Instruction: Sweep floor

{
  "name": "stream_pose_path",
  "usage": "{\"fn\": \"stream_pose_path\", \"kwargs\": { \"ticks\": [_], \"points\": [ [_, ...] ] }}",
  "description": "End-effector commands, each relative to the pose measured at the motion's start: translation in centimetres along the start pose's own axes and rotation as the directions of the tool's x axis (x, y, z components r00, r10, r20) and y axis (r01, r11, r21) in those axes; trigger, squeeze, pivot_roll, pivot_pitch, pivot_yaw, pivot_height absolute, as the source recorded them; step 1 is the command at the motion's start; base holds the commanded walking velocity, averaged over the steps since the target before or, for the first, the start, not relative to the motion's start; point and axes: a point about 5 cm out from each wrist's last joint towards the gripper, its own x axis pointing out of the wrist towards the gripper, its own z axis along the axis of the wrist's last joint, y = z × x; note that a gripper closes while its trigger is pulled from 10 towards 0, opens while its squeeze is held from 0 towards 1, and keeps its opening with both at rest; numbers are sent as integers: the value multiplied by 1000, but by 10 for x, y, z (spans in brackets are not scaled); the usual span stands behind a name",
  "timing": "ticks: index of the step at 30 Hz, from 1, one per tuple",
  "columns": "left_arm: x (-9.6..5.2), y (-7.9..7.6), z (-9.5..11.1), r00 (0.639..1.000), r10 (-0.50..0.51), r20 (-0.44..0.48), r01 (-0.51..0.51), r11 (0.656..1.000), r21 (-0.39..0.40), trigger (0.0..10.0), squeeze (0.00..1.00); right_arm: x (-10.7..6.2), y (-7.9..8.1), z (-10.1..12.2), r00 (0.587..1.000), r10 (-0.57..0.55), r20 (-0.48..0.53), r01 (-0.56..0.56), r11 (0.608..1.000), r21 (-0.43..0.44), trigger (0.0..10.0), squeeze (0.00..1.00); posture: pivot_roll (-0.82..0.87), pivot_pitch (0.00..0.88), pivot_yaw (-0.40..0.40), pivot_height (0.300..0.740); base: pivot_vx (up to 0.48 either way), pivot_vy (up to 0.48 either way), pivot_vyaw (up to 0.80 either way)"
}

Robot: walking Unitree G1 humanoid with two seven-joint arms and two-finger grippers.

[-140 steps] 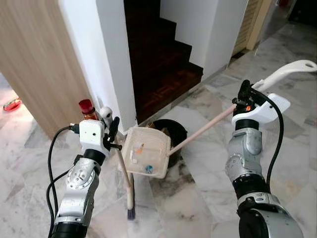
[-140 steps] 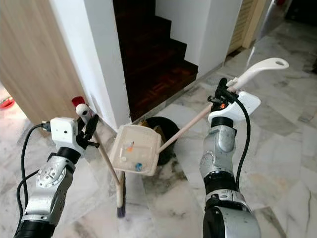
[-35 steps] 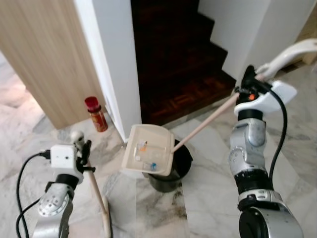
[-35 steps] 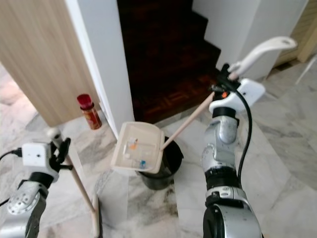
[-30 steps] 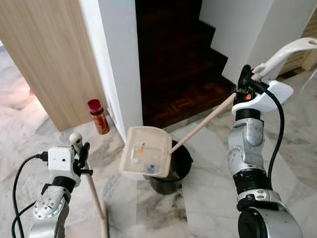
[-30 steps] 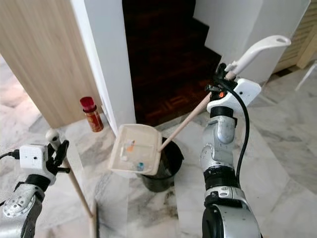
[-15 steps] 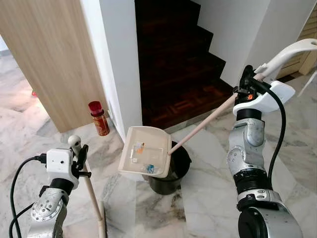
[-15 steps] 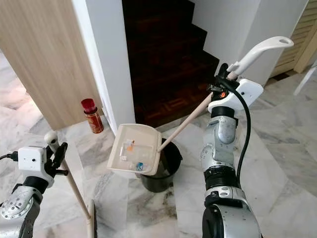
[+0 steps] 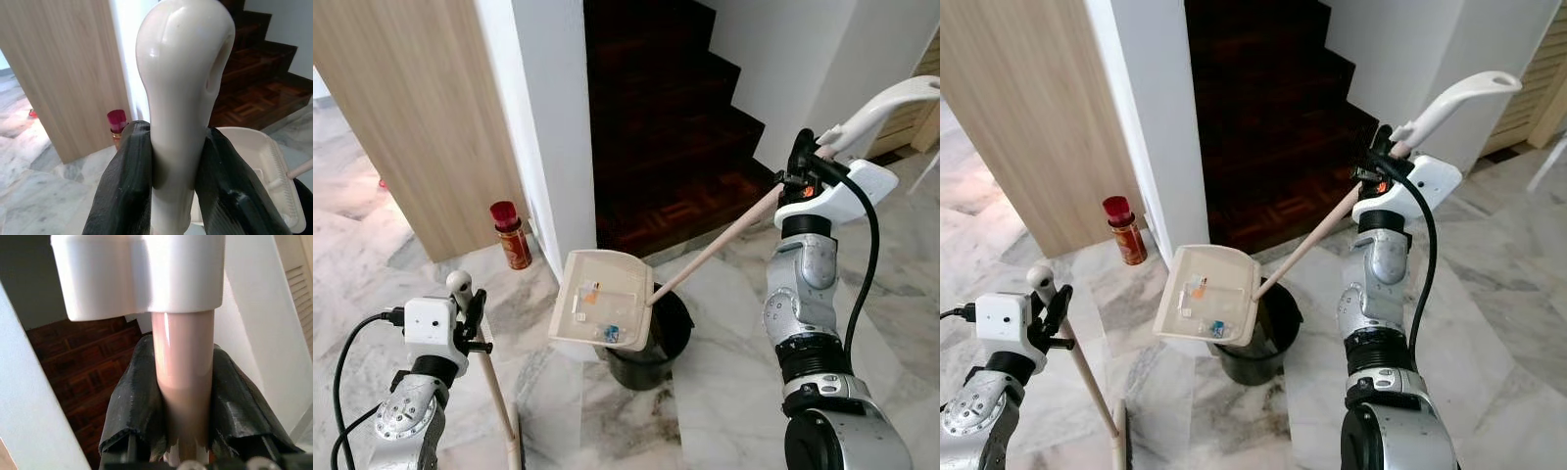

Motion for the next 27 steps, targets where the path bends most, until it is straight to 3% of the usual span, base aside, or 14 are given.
{"fn": "stream_pose_path", "kwargs": {
  "ticks": [1, 12, 18, 27],
  "points": [
    [3, 5, 10, 998, 18, 52, -19, 1000, 20, 10000, 0, 8, 6, 14, 998, 1, 63, -3, 1000, 31, 10000, 0, 97, 35, 13, 740, 300, 0, 0],
    [4, 5, 11, 998, 15, 59, -17, 1000, 23, 10000, 0, 9, 3, 12, 999, -19, 43, 17, 999, 51, 10000, 0, 93, 22, 15, 740, 325, 0, 0],
    [5, 4, 11, 998, 12, 61, -14, 1000, 23, 10000, 0, 9, 3, 13, 998, -18, 60, 15, 998, 58, 10000, 0, 94, 16, 14, 740, 331, 0, -758],
    [5, 4, 11, 998, 9, 66, -11, 1000, 23, 10000, 0, 9, 6, 14, 998, -11, 66, 7, 998, 63, 10000, 0, 94, 16, 14, 740, 294, 0, 0]
  ]
}}
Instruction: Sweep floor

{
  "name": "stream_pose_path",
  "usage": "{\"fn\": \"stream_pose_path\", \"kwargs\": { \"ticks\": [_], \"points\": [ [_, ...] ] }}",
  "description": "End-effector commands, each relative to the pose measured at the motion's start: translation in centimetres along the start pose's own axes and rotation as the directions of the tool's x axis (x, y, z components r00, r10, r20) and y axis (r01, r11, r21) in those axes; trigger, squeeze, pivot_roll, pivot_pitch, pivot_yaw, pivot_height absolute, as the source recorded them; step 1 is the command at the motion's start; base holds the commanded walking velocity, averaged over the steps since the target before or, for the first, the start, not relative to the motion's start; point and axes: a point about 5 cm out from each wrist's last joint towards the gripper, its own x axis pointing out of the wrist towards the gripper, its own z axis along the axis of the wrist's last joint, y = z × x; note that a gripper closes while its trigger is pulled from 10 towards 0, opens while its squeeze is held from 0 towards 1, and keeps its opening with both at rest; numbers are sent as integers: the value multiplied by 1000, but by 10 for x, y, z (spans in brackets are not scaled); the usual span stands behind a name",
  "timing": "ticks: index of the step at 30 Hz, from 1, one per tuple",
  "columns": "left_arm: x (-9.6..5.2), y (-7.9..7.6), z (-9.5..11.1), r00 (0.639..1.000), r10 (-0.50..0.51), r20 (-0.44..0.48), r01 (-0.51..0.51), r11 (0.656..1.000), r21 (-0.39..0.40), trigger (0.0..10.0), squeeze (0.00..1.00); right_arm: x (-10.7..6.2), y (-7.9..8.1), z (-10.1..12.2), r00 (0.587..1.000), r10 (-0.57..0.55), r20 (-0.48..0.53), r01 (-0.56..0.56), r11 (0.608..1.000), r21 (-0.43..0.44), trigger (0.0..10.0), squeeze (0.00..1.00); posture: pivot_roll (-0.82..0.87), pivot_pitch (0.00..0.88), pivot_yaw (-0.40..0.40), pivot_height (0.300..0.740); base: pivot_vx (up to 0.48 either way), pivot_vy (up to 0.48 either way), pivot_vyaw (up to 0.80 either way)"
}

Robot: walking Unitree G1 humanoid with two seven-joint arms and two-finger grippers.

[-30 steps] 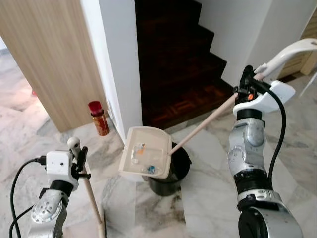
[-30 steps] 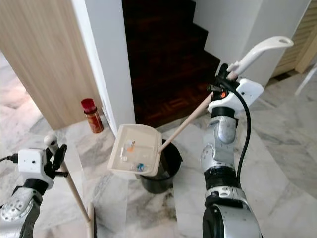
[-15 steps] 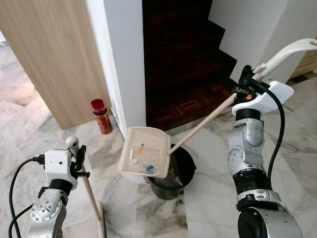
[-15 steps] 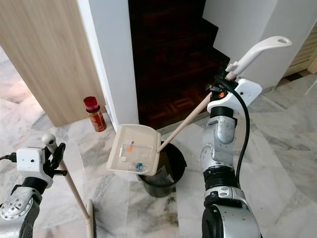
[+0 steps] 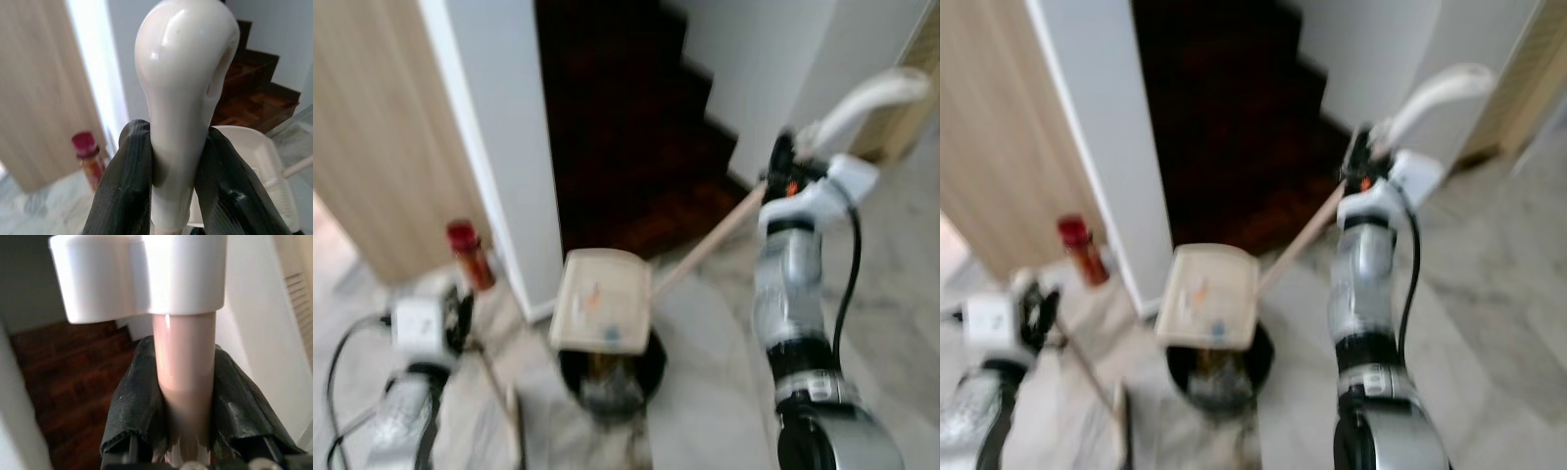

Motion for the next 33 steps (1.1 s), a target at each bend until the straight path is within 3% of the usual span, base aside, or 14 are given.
{"fn": "stream_pose_path", "kwargs": {
  "ticks": [1, 11, 14, 20, 23, 33],
  "points": [
    [4, -1, 11, 998, -13, 57, 12, 1000, 17, 10000, 0, 5, -8, 14, 997, -40, 72, 38, 999, 22, 10000, 0, 94, 16, 14, 740, 0, 0, 0],
    [1, -3, 10, 998, -24, 58, 23, 1000, 10, 10000, 0, 4, -11, 17, 995, -47, 88, 46, 999, 14, 10000, 0, 96, 33, 14, 740, 0, 0, 0],
    [1, -3, 10, 998, -24, 59, 24, 1000, 10, 10000, 0, 6, -9, 23, 992, -16, 124, 22, 999, -47, 10000, 0, 95, 36, 15, 740, 0, 0, 0],
    [1, -5, 10, 998, -32, 59, 31, 999, 12, 10000, 0, 5, 17, 31, 966, 188, 177, -145, 962, -232, 10000, 0, 95, 39, 15, 740, 0, 0, 0],
    [0, -6, 10, 998, -36, 58, 35, 999, 16, 10000, 0, 4, 24, 33, 954, 238, 181, -181, 942, -283, 10000, 0, 94, 44, 12, 740, 0, 0, 0],
    [0, -6, 10, 998, -36, 60, 35, 999, 19, 10000, 0, -3, 43, 35, 920, 325, 217, -243, 911, -335, 10000, 0, 96, 49, 9, 740, 0, 0, 0]
  ]
}}
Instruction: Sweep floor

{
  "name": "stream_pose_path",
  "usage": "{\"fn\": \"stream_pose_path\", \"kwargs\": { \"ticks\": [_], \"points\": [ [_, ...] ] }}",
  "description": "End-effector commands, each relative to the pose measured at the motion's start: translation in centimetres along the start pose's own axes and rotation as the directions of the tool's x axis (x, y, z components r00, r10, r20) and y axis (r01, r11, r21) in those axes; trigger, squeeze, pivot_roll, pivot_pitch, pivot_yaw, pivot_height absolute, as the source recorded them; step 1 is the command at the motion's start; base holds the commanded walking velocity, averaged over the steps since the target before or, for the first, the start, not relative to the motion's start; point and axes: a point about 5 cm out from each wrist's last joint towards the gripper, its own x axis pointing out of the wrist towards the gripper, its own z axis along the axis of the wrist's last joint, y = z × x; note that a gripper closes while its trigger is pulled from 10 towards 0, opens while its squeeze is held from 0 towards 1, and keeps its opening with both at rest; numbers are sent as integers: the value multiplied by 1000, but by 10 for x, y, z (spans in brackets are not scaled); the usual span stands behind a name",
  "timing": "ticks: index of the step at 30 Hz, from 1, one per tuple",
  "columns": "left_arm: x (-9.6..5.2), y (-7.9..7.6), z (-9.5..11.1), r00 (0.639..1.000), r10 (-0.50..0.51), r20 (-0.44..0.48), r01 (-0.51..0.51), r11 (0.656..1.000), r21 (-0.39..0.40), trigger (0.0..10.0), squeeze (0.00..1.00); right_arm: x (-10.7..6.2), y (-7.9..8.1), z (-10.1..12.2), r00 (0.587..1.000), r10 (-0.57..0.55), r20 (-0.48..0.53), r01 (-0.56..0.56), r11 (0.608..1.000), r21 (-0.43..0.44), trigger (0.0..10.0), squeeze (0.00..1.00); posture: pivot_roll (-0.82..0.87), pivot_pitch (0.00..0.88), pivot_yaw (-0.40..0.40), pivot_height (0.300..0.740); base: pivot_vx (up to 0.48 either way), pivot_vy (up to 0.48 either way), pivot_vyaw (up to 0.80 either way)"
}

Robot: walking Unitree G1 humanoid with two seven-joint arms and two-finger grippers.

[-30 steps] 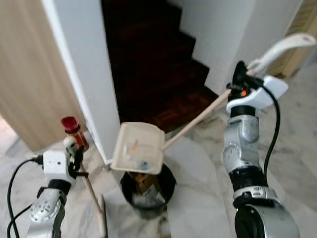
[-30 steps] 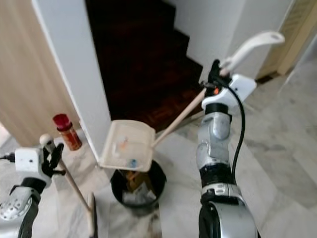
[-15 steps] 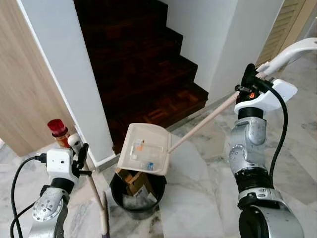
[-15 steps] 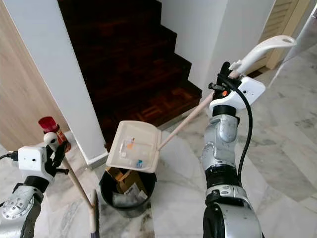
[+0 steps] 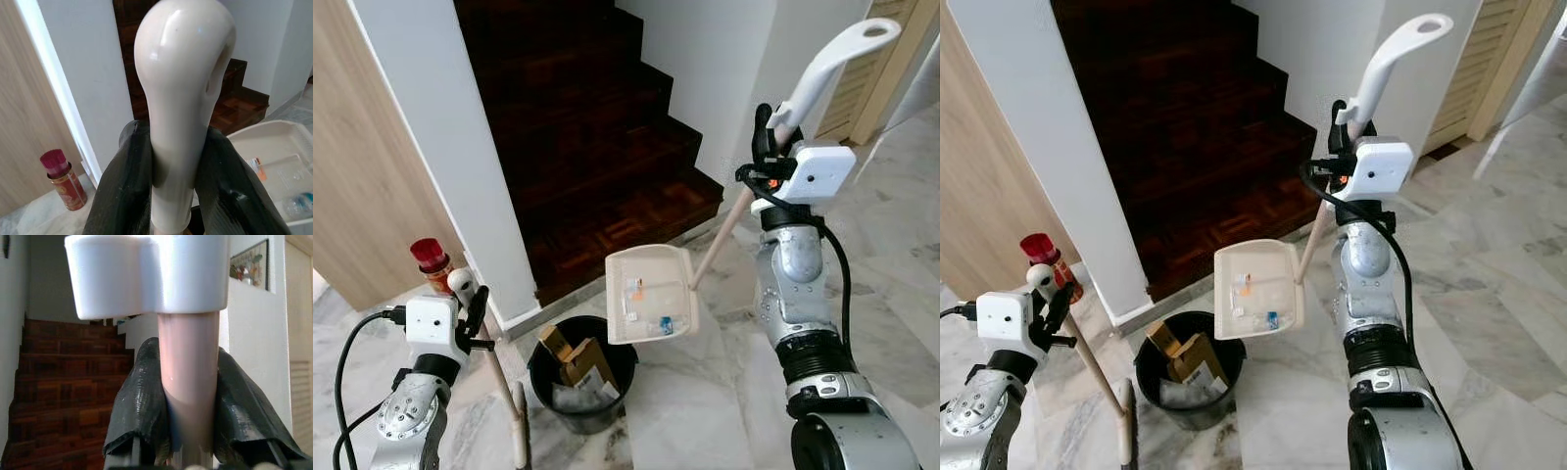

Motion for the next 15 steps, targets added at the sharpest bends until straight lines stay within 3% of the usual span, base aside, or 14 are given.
{"fn": "stream_pose_path", "kwargs": {
  "ticks": [1, 15],
  "points": [
    [1, 1, 8, 999, 2, 42, -2, 1000, 21, 10000, 0, 9, 6, 26, 989, 13, 149, -13, 1000, -3, 10000, 0, 96, 49, 9, 740, 0, 0, 0],
    [1, 0, 9, 999, 2, 47, -3, 1000, 20, 10000, 0, 2, 28, 36, 975, 105, 195, -107, 994, 1, 10000, 0, 96, 53, 4, 740, 0, 0, 0]
  ]
}}
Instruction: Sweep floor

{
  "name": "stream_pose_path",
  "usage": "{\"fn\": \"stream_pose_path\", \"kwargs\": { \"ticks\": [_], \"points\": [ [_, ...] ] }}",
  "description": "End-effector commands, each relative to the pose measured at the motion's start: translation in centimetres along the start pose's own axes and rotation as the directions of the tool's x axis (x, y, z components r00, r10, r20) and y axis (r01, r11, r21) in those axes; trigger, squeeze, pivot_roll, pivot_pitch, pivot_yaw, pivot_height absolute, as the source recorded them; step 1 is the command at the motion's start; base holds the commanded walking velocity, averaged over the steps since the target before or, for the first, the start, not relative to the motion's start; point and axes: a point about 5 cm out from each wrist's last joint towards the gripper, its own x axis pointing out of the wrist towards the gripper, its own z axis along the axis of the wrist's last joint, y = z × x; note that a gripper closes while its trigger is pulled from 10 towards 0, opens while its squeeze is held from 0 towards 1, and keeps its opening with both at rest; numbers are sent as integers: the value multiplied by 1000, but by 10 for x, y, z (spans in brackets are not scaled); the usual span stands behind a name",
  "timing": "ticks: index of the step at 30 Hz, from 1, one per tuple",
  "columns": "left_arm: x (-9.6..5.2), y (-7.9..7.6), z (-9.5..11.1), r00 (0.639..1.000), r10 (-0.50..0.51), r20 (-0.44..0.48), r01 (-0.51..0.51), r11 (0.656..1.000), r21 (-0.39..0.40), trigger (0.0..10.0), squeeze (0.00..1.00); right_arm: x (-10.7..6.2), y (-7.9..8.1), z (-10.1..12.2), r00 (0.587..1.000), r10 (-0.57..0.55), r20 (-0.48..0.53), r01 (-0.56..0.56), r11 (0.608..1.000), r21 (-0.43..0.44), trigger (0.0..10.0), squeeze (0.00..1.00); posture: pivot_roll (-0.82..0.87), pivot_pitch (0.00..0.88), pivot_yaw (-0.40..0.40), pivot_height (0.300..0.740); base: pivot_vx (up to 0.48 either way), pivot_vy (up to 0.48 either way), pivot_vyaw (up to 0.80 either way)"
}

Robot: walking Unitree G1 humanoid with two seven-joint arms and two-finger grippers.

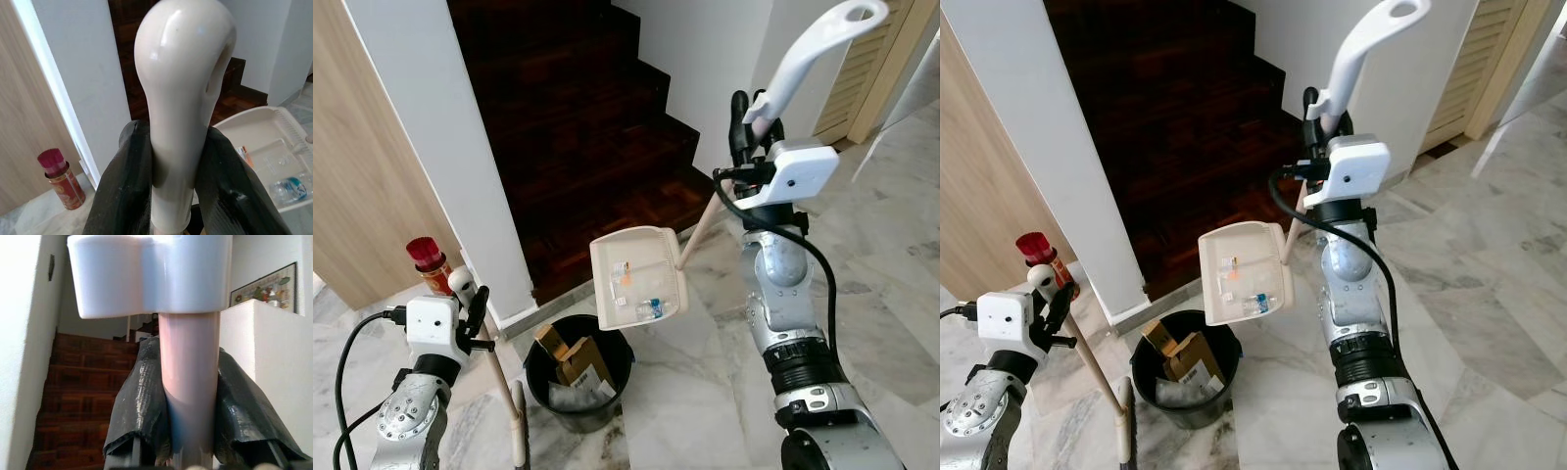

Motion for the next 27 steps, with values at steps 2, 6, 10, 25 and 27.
{"fn": "stream_pose_path", "kwargs": {
  "ticks": [2, 6, 10, 25, 27],
  "points": [
    [2, 1, 9, 999, 3, 47, -4, 1000, 20, 10000, 0, 6, 4, 21, 994, 18, 111, -18, 1000, -6, 10000, 0, 95, 53, 3, 740, 0, 0, 0],
    [2, 0, 9, 999, -2, 48, 1, 1000, 22, 10000, 0, 4, 9, 23, 992, 40, 117, -40, 999, -6, 10000, 0, 95, 53, 3, 740, 0, 0, 0],
    [2, 0, 10, 999, -2, 49, 1, 1000, 23, 10000, 0, -1, 14, 25, 991, 64, 118, -64, 998, 3, 10000, 0, 95, 53, 3, 740, 0, 0, 0],
    [4, -2, 10, 999, -8, 53, 7, 1000, 26, 10000, 0, -21, 41, 39, 977, 151, 149, -164, 983, 84, 10000, 0, 92, 53, 0, 740, 0, 0, 0],
    [4, -2, 10, 999, -9, 54, 8, 1000, 26, 10000, 0, -22, 47, 43, 974, 156, 163, -174, 979, 107, 10000, 0, 91, 51, -1, 740, 0, 0, 0]
  ]
}}
